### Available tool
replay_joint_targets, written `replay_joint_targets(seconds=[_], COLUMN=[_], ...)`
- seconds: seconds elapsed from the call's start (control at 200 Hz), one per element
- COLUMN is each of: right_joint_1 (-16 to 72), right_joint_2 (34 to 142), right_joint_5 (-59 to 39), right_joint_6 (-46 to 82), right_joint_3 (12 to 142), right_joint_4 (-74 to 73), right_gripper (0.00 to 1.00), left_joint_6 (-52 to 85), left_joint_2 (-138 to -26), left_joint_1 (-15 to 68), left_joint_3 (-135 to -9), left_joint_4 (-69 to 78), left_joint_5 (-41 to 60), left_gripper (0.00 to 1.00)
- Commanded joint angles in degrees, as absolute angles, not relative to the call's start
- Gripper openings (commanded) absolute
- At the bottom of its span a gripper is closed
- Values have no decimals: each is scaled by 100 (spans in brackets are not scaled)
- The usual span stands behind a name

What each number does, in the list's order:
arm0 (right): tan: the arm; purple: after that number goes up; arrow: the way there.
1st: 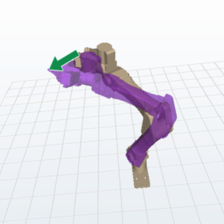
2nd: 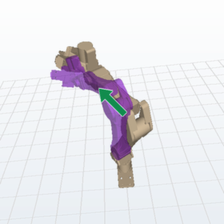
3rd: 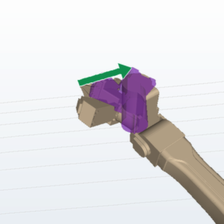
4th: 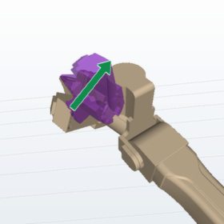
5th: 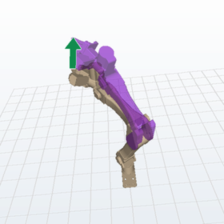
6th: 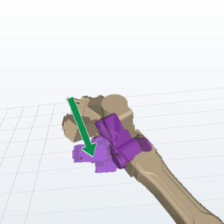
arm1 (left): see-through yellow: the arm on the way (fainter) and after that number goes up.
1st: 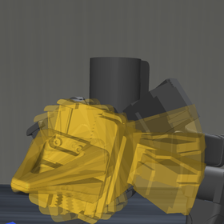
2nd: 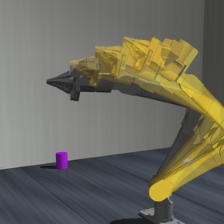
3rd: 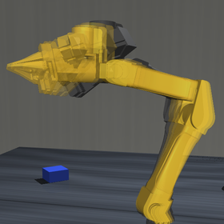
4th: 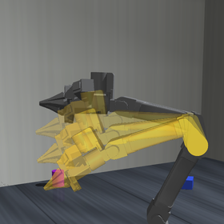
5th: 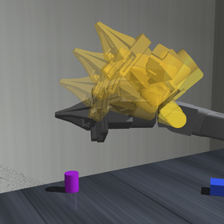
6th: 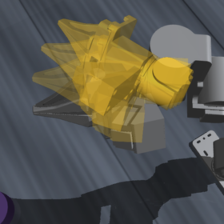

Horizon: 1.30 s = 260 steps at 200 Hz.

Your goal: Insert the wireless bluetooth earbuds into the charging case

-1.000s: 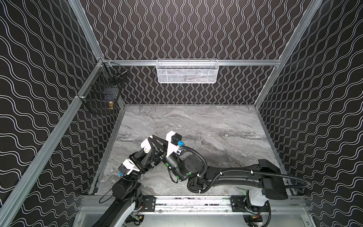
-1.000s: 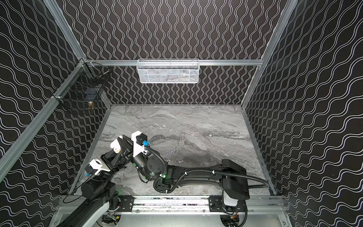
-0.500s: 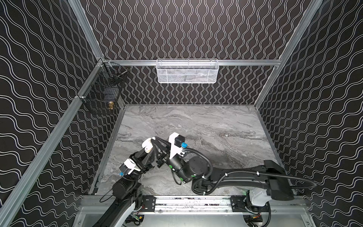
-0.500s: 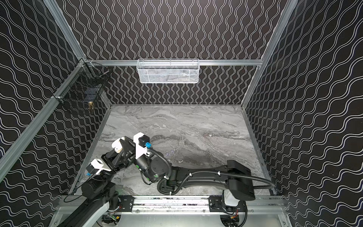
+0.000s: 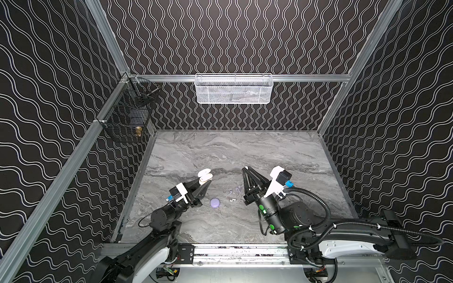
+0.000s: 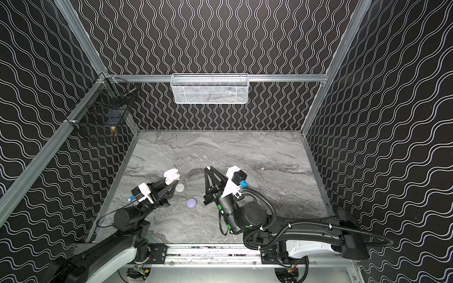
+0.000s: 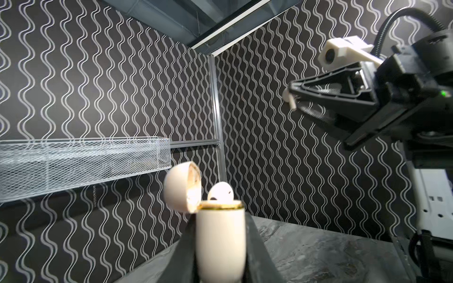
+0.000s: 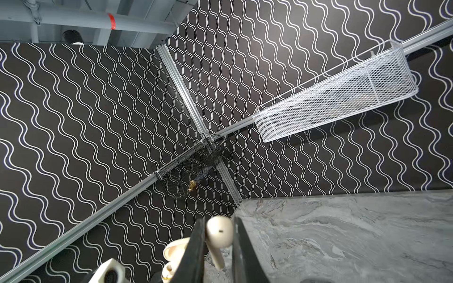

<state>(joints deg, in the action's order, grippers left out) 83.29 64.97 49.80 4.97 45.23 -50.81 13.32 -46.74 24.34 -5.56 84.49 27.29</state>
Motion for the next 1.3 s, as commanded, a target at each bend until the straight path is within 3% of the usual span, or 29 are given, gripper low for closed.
replay_joint_targets(seconds=[0.0, 0.28, 0.606, 1.296], right_joint_1=[8351, 8366, 8364, 8252], right_joint_2=[6661, 7057, 7440, 7892], right_joint_5=[4726, 4043, 3735, 3876], right_joint_6=[485, 352, 265, 595], right_joint_3=[4670, 5235, 5538, 5231], right_joint_4=[-5362, -5681, -5954, -6382], right_gripper=[0, 0, 0, 0], left_joint_6=[984, 466, 143, -84], left_joint_2=[-4657, -5141, -5330, -5148], left_joint_1=[2682, 3414, 4017, 4353], left_joint_3=[-950, -1464, -1763, -1733], left_joint_4=[7981, 7995, 8088, 8035], left_joint_5=[2475, 1829, 1753, 1688], left_gripper=[0, 0, 0, 0])
